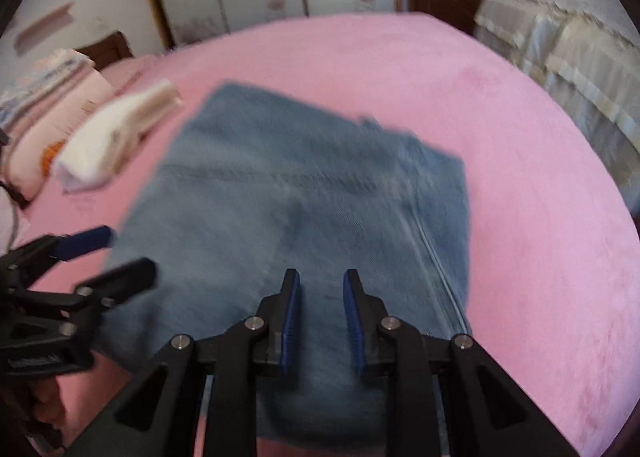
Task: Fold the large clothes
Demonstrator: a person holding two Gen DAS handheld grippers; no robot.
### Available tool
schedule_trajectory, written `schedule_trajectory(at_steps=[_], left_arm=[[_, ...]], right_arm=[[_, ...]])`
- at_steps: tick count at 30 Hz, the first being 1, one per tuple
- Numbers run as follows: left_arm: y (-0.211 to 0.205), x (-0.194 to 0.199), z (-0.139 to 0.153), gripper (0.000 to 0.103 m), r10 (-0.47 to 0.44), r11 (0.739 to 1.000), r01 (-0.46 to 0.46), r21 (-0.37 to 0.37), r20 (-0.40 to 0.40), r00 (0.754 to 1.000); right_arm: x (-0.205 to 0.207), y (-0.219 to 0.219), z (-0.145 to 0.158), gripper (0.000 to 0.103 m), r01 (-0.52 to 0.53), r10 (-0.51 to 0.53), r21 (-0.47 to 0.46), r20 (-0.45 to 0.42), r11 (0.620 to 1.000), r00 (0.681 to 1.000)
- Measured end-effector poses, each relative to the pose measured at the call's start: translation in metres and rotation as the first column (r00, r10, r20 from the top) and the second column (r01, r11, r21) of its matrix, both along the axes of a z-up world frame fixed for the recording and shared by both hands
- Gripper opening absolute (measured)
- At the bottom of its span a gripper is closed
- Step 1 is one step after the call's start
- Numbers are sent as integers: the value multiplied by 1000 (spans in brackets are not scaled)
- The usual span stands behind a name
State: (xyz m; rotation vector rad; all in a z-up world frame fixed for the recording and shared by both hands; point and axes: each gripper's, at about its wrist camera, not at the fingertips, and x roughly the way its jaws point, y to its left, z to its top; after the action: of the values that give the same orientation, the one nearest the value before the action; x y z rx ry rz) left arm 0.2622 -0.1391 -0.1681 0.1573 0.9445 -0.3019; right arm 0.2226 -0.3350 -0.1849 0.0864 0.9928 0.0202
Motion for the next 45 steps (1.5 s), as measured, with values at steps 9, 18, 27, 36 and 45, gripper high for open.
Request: schedule_trajectory(at_steps=[9, 18, 27, 36, 45], left_arm=[[20, 6, -5, 91, 48, 994, -54, -90, -64, 997], [20, -7, 23, 91, 66, 996, -69, -56, -54, 996], [33, -45, 60, 91, 95, 993, -99, -69, -50, 994], [46, -80, 83, 91, 71, 993, -76, -85, -60, 996], [56, -74, 122, 92, 28, 980, -41, -197, -68, 997]], right_arm=[[-29, -49, 0, 6, 156, -156, -46, 9, 987, 988], [-53, -57, 26, 7, 213, -216, 87, 33, 973, 976], [-83, -38, 56, 47, 228, -236, 88, 92, 970, 967], [-118, -13, 86, 67, 177, -185, 74, 130, 981, 974], [-115, -14, 128, 78, 132, -149, 99, 192, 986, 970]])
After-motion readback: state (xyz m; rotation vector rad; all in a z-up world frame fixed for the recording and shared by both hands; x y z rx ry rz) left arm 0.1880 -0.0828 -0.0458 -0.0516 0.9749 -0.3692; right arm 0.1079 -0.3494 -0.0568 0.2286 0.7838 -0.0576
